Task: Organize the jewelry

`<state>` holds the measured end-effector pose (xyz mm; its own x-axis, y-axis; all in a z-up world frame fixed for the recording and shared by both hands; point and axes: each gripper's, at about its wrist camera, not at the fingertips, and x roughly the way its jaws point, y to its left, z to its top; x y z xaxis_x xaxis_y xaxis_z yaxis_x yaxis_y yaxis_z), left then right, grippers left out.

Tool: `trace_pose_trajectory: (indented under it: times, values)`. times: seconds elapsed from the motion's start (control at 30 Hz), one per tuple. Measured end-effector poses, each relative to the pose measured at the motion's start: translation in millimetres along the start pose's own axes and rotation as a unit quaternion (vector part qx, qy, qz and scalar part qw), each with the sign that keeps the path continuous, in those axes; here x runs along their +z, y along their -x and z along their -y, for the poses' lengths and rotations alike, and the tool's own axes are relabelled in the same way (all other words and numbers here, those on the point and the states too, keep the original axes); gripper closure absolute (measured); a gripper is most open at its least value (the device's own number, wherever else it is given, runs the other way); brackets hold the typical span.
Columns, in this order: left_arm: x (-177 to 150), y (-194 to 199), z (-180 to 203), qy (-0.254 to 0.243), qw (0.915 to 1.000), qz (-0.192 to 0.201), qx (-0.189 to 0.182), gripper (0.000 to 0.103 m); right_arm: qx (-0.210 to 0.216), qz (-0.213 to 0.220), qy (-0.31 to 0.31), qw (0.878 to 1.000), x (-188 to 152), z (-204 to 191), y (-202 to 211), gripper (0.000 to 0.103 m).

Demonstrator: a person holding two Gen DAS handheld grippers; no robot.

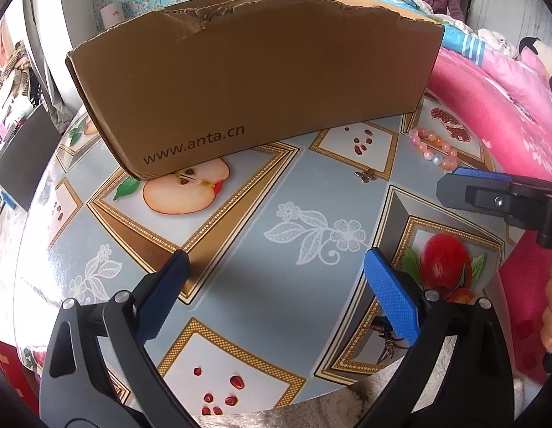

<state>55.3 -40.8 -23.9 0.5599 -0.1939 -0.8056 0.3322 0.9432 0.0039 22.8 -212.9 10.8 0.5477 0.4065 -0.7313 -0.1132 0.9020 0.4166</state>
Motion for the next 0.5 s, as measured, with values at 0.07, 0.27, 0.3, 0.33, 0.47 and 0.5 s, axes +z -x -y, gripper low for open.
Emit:
trace_pose_trajectory:
  times: [0.07, 0.27, 0.3, 0.33, 0.47, 0.5]
  values:
    - [-1.6, 0.9, -0.5, -0.002, 1.0000, 0.002, -0.001, 0.008, 0.002, 0.001, -0.002, 1.000, 0.4, -0.7, 0.8, 0.052]
    - [-3.4, 3.7, -2.9, -0.006, 1.0000, -0.001, -0.004, 0.008, 0.001, 0.005, -0.003, 1.000, 0.0, -3.4, 0.2, 0.052]
    - [-4.0, 4.2, -3.4, -0.007, 1.0000, 0.000, -0.004, 0.008, -0.002, 0.004, -0.001, 1.000, -0.3, -4.2, -0.2, 0.052]
    - [-4.3, 4.7, -3.8, -0.008, 1.0000, 0.001, -0.005, 0.008, -0.003, 0.005, -0.001, 1.000, -0.3, -4.9, -0.7, 0.052]
    - [-4.3, 6.1, -6.2, -0.005, 1.0000, -0.005, -0.004, 0.008, -0.004, 0.006, 0.005, 1.000, 1.4, -8.0, -2.6, 0.052]
    - [-4.0, 6.2, -7.1, -0.005, 1.0000, -0.007, -0.003, 0.008, -0.006, 0.007, 0.006, 1.000, 2.1, -9.0, -2.9, 0.052]
